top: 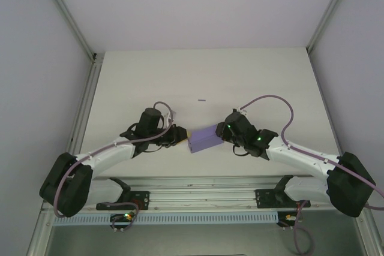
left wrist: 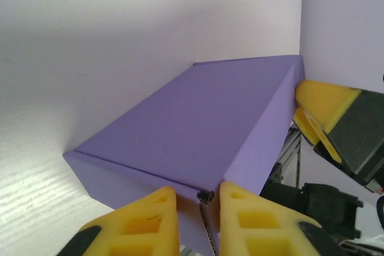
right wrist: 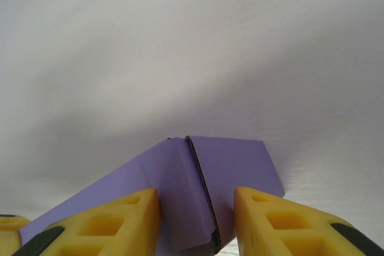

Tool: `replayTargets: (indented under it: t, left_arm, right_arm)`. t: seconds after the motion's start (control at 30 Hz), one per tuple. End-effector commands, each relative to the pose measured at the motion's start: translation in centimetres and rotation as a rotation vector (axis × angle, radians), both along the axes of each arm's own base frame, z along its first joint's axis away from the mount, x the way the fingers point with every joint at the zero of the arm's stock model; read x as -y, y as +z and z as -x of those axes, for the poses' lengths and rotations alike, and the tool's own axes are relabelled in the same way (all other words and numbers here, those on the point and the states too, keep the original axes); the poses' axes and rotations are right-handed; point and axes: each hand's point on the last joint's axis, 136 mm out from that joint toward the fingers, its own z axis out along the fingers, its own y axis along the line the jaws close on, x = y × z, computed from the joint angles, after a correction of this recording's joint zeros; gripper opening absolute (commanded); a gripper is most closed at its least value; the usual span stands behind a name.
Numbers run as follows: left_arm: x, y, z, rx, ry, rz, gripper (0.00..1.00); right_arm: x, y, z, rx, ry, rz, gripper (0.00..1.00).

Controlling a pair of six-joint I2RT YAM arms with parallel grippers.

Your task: Assemble paper box

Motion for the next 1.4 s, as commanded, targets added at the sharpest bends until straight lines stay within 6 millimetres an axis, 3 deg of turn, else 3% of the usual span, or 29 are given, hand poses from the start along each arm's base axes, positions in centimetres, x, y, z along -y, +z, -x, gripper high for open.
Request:
replayTargets:
  t: [0.0, 0.13, 0.2, 0.3, 0.37, 0.57, 0.87, 1.17, 1.37]
  left_arm:
    - [-3.7, -8.7, 5.7, -0.148, -0.109, -0.297, 0.15]
    - [-4.9, -11.0, 6.7, -0.045, -0.203, -0.498, 0.14]
    - [-5.8, -12.1, 7.3, -0.065, -0.246, -0.585, 0.00]
    - [-6.3, -13.4, 7.8, -0.087, -0.261, -0.621, 0.00]
    - [-6.6, -13.6, 7.7, -0.083, -0.264, -0.645, 0.00]
    - [-6.8, -13.8, 7.3, -0.075, -0.275, -0.680, 0.00]
    - [-6.6, -13.1, 6.8, -0.072, -0.291, -0.703, 0.00]
    - [-6.4, -12.6, 6.3, -0.050, -0.290, -0.714, 0.00]
    - [-6.5, -12.6, 6.4, -0.052, -0.292, -0.712, 0.00]
  right_arm:
    - [4.2, -7.6, 5.7, -0.277, 0.020, 0.225, 0.36]
    - [4.3, -8.2, 5.7, -0.287, 0.021, 0.224, 0.32]
    - [4.2, -8.5, 5.7, -0.286, 0.027, 0.208, 0.26]
    - [3.6, -8.9, 5.6, -0.273, 0.061, 0.150, 0.13]
    - [2.8, -8.8, 5.4, -0.245, 0.101, 0.088, 0.11]
    - [2.1, -7.4, 5.0, -0.204, 0.150, -0.098, 0.22]
    - [2.8, -0.7, 1.9, -0.047, 0.148, -0.138, 0.48]
    - [2.8, 1.0, 0.6, 0.008, 0.132, -0.203, 0.48]
    - [4.6, 1.1, 0.8, 0.025, 0.083, -0.252, 0.48]
